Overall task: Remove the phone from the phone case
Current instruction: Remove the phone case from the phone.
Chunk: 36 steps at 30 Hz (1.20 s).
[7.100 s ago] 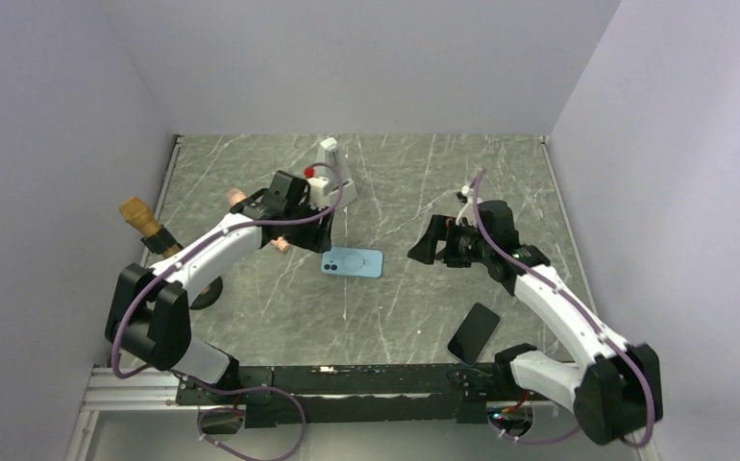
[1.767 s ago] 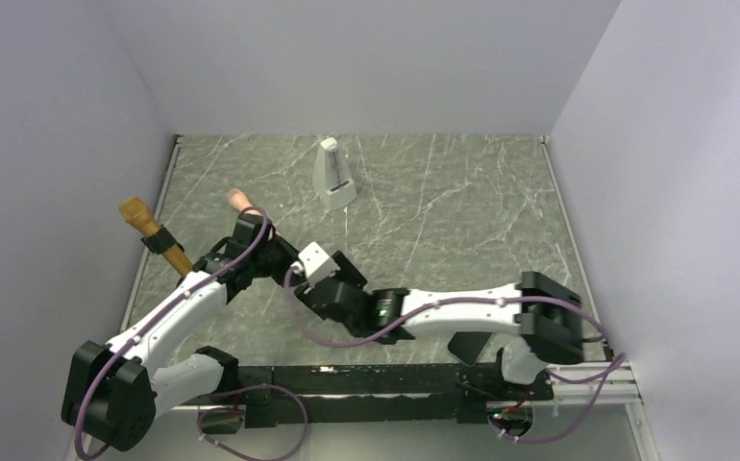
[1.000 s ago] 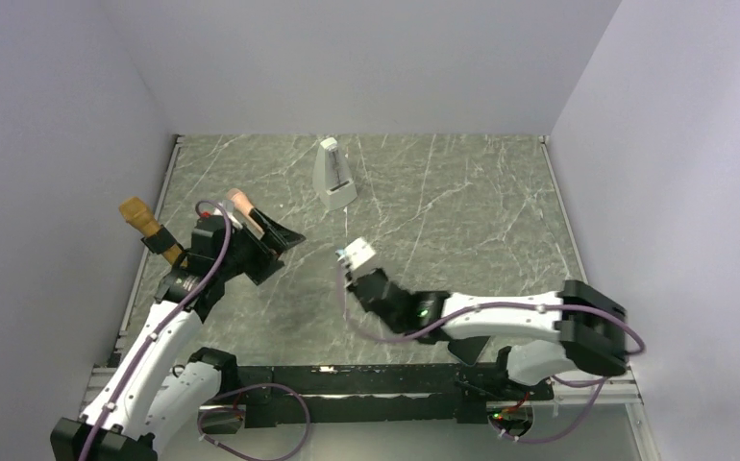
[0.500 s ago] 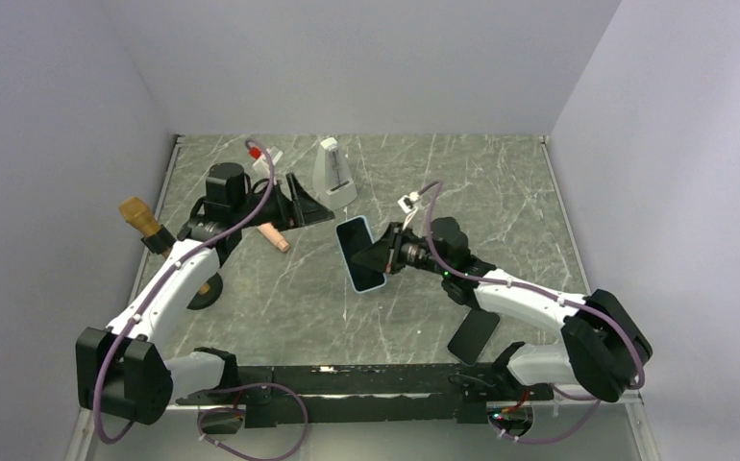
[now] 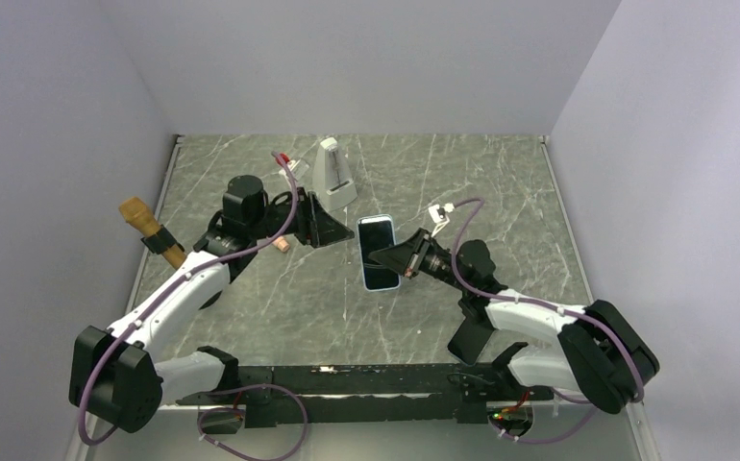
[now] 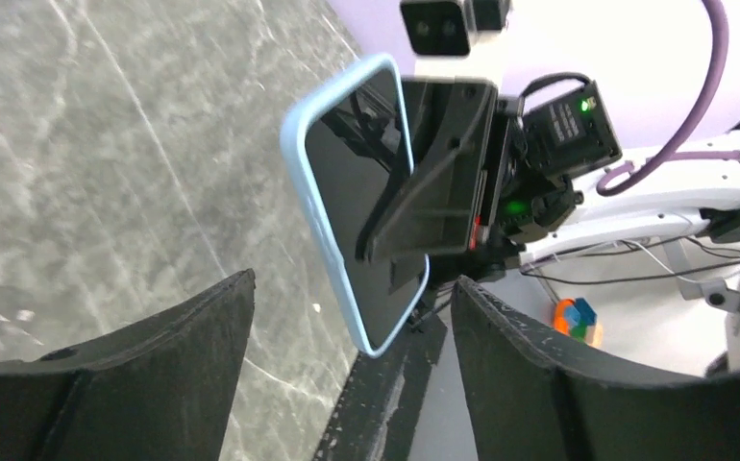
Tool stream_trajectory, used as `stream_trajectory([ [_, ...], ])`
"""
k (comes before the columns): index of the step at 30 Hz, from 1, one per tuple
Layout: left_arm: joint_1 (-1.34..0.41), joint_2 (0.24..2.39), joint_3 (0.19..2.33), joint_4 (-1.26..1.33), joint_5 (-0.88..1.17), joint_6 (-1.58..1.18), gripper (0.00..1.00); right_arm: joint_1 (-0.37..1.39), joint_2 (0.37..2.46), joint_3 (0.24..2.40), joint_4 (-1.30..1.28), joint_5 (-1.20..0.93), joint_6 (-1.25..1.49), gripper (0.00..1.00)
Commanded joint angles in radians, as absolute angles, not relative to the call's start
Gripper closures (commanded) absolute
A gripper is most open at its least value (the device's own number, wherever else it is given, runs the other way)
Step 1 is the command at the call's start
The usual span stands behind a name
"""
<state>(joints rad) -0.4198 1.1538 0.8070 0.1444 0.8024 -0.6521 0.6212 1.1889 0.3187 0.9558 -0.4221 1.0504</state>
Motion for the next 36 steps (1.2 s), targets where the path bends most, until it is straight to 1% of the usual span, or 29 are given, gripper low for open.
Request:
stream_trajectory([
  [1, -0.52, 1.068, 0.683, 0.399, 0.715, -0.812, 0.19, 0.617, 1.106, 0.301, 1.185, -0.265, 1.084, 1.0],
  [3, -0.562, 1.042, 0.623, 0.474, 0.669, -0.869, 0.16, 0.618, 1.09, 0.301, 1.192, -0.263, 1.078, 1.0],
  [5, -0.589, 1.048, 0.583, 0.557, 0.664, -0.922, 0.19, 0.619, 1.082, 0.3, 1.214, -0.273, 1.076, 1.0],
  [8, -0.605, 1.088, 0.584, 0.609, 0.704, -0.958, 0.34, 0.619, 1.081, 0.299, 1.246, -0.291, 1.085, 1.0],
  [10, -0.613, 1.115, 0.582, 0.648, 0.718, -0.986, 0.42, 0.618, 1.086, 0.302, 1.279, -0.314, 1.097, 1.0],
  [14, -0.653, 1.16, 0.581, 0.74, 0.73, -1.038, 0.46, 0.618, 1.098, 0.299, 1.327, -0.334, 1.12, 1.0],
  [19, -0.703, 1.183, 0.604, 0.668, 0.696, -1.016, 0.5, 0.618, 1.095, 0.274, 1.404, -0.333, 1.15, 1.0],
  [24, -0.74, 1.21, 0.619, 0.697, 0.682, -1.045, 0.56, 0.622, 1.084, 0.27, 1.401, -0.347, 1.156, 1.0],
  [26, -0.746, 1.229, 0.636, 0.723, 0.699, -1.067, 0.61, 0.624, 1.093, 0.262, 1.431, -0.356, 1.167, 1.0],
  [30, -0.749, 1.261, 0.655, 0.742, 0.729, -1.09, 0.76, 0.629, 1.101, 0.245, 1.483, -0.356, 1.185, 1.0],
  [32, -0.75, 1.258, 0.65, 0.749, 0.722, -1.095, 0.78, 0.638, 1.092, 0.237, 1.482, -0.346, 1.179, 1.0],
  [34, -0.749, 1.256, 0.66, 0.716, 0.714, -1.083, 0.86, 0.65, 1.08, 0.226, 1.474, -0.332, 1.169, 1.0],
  [36, -0.75, 1.254, 0.675, 0.679, 0.709, -1.067, 0.97, 0.655, 1.063, 0.217, 1.446, -0.326, 1.166, 1.0],
])
